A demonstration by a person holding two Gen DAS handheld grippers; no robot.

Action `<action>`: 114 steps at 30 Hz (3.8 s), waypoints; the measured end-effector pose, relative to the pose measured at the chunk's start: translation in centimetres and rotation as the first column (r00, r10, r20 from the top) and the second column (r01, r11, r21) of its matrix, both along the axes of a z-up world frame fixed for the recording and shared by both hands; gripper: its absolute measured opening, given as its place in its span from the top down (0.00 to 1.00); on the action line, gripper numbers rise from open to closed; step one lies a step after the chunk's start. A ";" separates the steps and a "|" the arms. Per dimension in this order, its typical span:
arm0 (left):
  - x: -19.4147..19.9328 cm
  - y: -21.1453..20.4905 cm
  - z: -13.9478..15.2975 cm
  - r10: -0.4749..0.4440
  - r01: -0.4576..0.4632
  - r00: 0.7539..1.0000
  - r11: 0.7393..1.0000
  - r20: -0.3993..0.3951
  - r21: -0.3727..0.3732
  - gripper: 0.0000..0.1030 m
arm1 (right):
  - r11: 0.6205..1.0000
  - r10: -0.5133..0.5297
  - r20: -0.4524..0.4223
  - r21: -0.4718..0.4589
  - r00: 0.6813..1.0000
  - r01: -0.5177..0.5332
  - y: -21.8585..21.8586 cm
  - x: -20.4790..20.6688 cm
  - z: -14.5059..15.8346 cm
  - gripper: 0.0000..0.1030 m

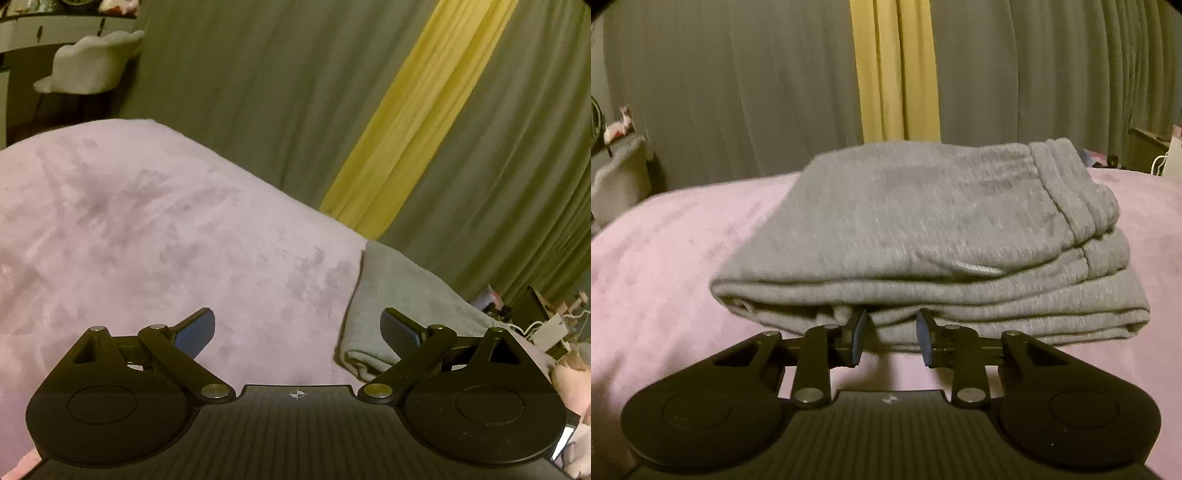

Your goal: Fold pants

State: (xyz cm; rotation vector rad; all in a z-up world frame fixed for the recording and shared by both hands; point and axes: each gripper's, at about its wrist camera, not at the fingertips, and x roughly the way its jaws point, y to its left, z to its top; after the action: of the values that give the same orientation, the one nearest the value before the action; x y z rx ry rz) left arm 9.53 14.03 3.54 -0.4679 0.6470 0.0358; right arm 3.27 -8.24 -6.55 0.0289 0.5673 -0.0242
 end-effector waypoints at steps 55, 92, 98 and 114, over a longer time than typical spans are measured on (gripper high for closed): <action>1.5 -6.0 -2.7 -0.179 0.207 0.960 0.971 -0.215 0.117 0.03 | 0.975 0.201 -0.435 0.172 0.878 -0.138 -2.4 0.9 -0.7 0.04; 3.3 -21.7 3.1 -0.186 0.470 0.803 0.781 -0.566 0.411 0.03 | 0.987 -0.137 -0.495 -0.142 0.858 0.075 -7.1 -3.4 12.3 0.04; 3.5 -22.1 3.7 -0.181 0.465 0.805 0.785 -0.566 0.410 0.03 | 0.988 -0.140 -0.481 -0.127 0.866 0.089 -7.3 -3.3 13.3 0.04; 4.2 -22.2 3.8 -0.181 0.463 0.797 0.795 -0.577 0.392 0.03 | 0.986 -0.154 -0.489 -0.126 0.859 0.106 -7.2 -3.1 13.7 0.04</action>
State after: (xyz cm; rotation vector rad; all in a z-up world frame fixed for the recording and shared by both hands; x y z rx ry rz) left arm 13.71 -8.18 7.37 0.2112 1.2067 -0.0060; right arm 0.16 -15.45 7.19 -0.0332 1.0832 -0.1959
